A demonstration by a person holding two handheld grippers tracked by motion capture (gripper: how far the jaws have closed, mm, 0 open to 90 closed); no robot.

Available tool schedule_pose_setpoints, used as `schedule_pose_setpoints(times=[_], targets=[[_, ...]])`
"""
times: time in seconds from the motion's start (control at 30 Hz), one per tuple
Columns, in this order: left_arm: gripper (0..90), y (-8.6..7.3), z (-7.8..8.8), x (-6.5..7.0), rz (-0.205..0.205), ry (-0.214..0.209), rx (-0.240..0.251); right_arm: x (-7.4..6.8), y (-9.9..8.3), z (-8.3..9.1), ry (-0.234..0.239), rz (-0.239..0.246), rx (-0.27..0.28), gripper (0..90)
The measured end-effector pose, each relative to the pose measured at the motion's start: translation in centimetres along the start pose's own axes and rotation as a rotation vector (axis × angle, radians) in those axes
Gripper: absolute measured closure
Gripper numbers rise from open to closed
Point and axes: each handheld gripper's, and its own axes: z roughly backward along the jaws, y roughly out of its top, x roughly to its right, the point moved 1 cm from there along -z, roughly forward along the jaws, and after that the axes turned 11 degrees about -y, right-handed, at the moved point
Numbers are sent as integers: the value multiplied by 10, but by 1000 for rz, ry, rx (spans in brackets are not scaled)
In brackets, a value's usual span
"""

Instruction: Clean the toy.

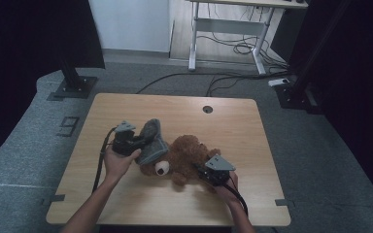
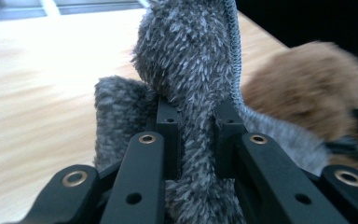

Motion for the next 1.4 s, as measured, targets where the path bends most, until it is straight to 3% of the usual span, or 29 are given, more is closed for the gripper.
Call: schedule_pose_setpoints(times=[0.07, 0.2, 0.43, 0.47, 0.5, 0.57, 0.63, 0.77, 1.03, 1.2, 1.4], targets=[[767, 9, -12, 15, -19, -43, -3, 0, 0, 0, 1, -1, -1, 546], [767, 20, -35, 42, -61, -91, -25, 0, 0, 0, 1, -1, -1, 545], [768, 25, -76, 89, -138, -184, -56, 1, 0, 0, 9, -6, 0, 545], [768, 25, -85, 98, -161, -185, -71, 1, 0, 0, 10, -8, 1, 545], [768, 25, -85, 98, -161, -185, -71, 1, 0, 0, 10, -8, 1, 545], [767, 24, -95, 104, -194, -137, -97, 1, 0, 0, 10, -9, 0, 545], [768, 22, -104, 102, -188, -99, -126, 1, -1, 0, 10, -8, 1, 545], [771, 14, -104, 88, -161, -83, -128, 0, -1, 0, 7, -3, 2, 545], [771, 1, -68, 47, -115, -19, -93, 1, -1, 0, 12, -3, 6, 545], [769, -8, -41, 15, -36, -6, -60, 1, -2, 0, 19, -5, 7, 545], [769, -13, -22, 3, -29, 18, -31, 0, -2, 0, 13, -7, 5, 545]])
